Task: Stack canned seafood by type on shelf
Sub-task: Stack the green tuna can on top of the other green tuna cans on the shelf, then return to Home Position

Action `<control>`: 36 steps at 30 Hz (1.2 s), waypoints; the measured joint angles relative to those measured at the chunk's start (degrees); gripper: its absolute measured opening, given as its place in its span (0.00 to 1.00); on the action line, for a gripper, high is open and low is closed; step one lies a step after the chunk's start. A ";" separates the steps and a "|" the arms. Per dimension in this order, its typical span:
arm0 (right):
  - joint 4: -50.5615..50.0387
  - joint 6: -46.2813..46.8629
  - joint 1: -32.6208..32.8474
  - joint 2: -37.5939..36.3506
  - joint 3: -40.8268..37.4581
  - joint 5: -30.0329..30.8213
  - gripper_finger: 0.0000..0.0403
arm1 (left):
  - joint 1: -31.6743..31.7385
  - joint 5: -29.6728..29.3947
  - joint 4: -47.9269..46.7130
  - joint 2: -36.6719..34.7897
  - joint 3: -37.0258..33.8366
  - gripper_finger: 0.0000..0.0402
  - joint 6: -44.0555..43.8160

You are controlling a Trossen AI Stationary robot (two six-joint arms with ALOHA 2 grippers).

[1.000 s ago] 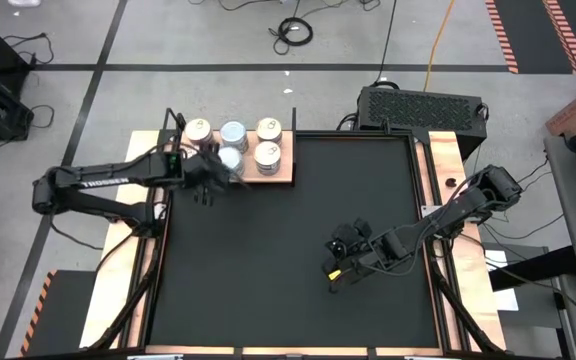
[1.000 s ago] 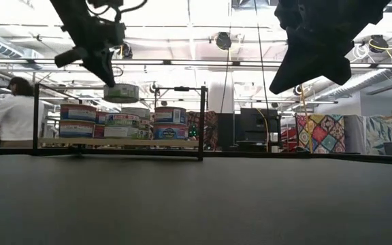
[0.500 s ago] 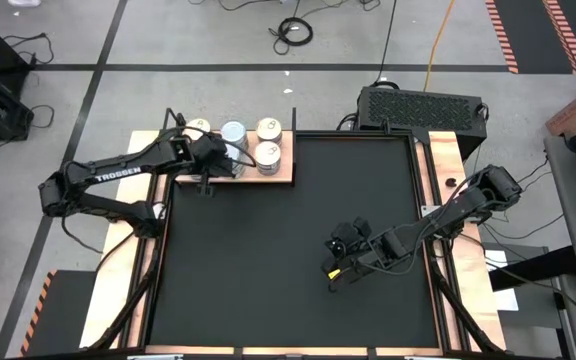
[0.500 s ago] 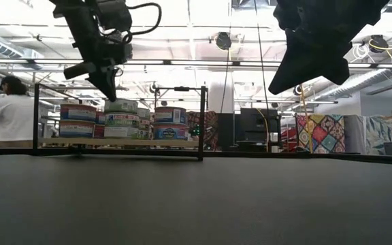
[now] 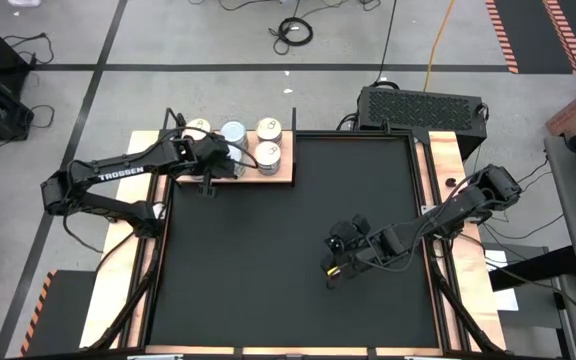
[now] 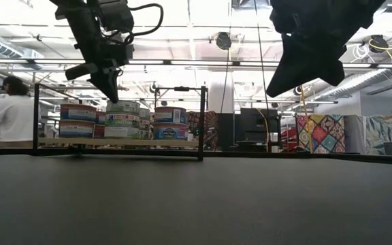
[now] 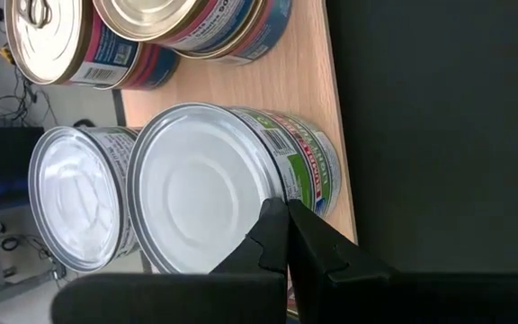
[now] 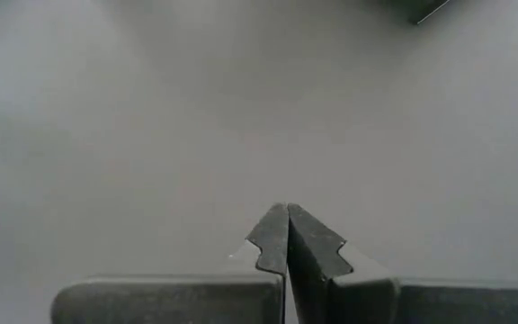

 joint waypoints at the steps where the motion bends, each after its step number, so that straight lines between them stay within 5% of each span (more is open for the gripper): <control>1: 0.00 0.00 -0.10 0.00 0.00 0.00 0.00 | 0.00 0.00 -0.02 0.00 0.00 0.00 0.01; 16: 0.02 -0.23 -0.39 0.02 0.00 -0.09 0.00 | -0.02 -0.02 -0.24 -0.22 0.23 0.18 -0.11; 23: 0.50 -1.70 -0.43 0.00 0.00 -0.10 0.00 | -0.66 -1.05 -3.59 -0.22 6.67 0.23 -5.91; 29: 4.07 -7.61 -0.75 -0.78 0.02 -0.15 0.00 | -4.41 9.16 -8.69 -1.61 13.86 0.22 -14.18; 36: 12.43 -17.63 -1.46 -2.77 0.13 -0.10 0.00 | -14.40 22.84 1.24 -9.59 12.53 0.15 -24.56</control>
